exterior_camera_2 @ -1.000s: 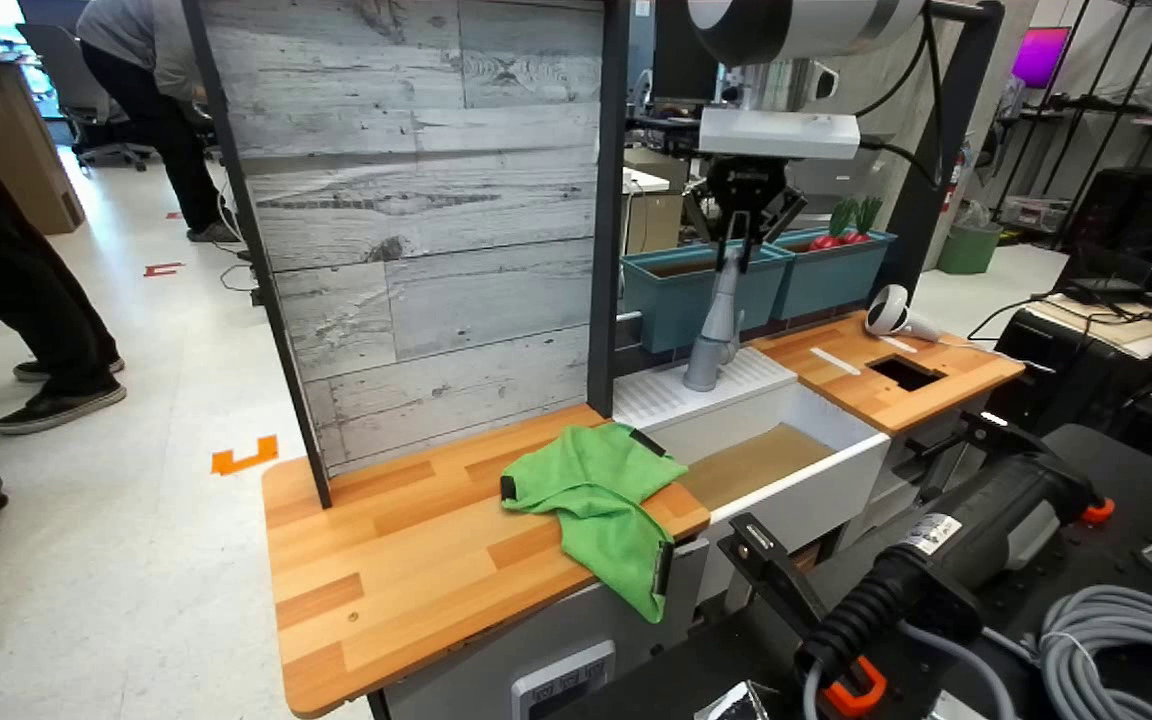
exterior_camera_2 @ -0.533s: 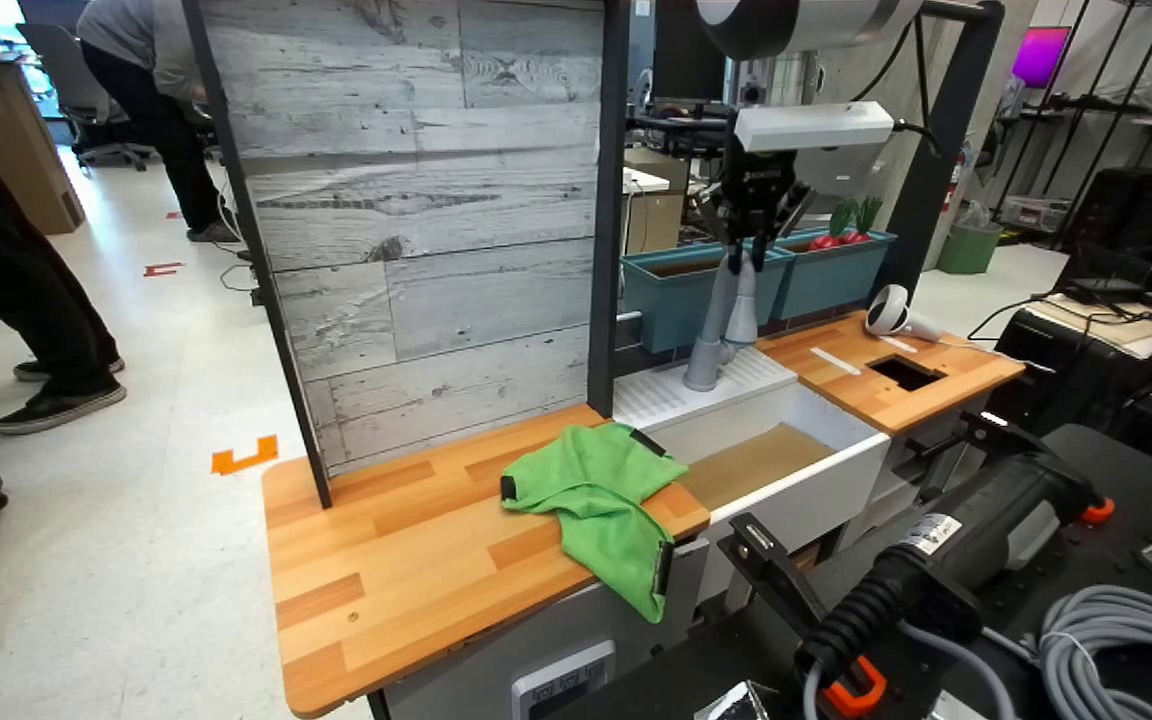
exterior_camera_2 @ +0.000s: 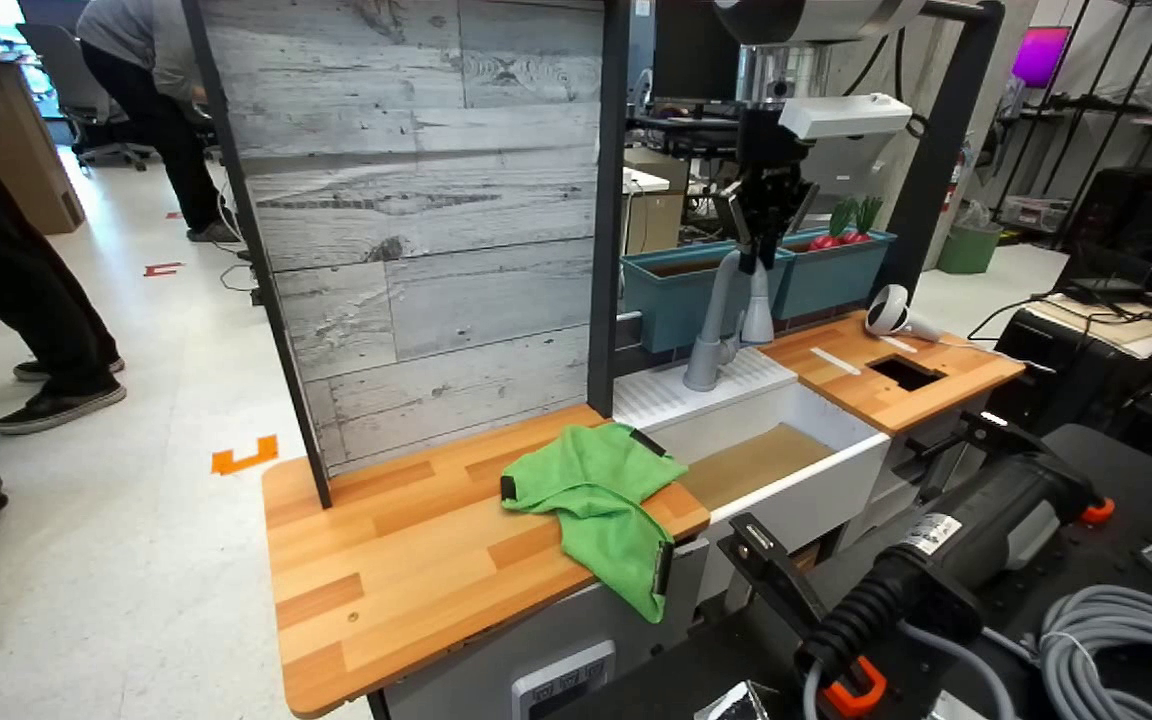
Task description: Turn the tap faucet to the right
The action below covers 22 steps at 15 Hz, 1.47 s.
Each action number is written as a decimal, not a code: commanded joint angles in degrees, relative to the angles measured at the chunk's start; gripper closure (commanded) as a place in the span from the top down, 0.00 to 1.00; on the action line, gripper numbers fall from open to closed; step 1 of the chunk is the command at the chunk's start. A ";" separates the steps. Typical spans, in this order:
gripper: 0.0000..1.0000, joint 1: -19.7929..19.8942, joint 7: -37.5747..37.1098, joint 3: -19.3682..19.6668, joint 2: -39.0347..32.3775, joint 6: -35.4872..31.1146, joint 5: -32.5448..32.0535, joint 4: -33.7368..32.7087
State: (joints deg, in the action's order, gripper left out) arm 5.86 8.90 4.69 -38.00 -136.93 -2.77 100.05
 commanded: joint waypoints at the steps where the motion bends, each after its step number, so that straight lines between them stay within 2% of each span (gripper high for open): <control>1: 0.06 2.05 7.91 -0.98 2.60 6.65 -2.90 0.81; 2: 0.06 1.89 8.45 -0.79 2.88 6.35 -3.39 1.20; 3: 0.14 1.67 8.40 -0.60 3.09 6.24 -3.60 1.53; 4: 0.49 1.43 8.26 -0.39 3.35 6.29 -4.04 1.92; 6: 0.51 0.65 6.70 0.26 3.30 5.74 -5.24 2.19; 9: 0.73 -0.05 4.87 1.18 4.71 7.48 -8.17 3.90; 12: 0.95 -0.35 3.43 1.29 6.60 5.79 -9.43 6.88; 13: 1.00 -0.65 2.41 1.32 7.48 4.81 -9.57 8.29; 17: 1.00 -3.49 -4.31 0.98 13.15 -3.93 -10.55 17.38; 20: 1.00 -7.11 -10.06 -0.92 19.09 -11.51 -8.98 25.55; 22: 1.00 -11.09 -15.46 -0.79 22.32 -14.82 -11.45 29.94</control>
State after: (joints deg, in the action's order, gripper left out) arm -0.72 0.21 3.89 -23.08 -146.61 -11.45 121.02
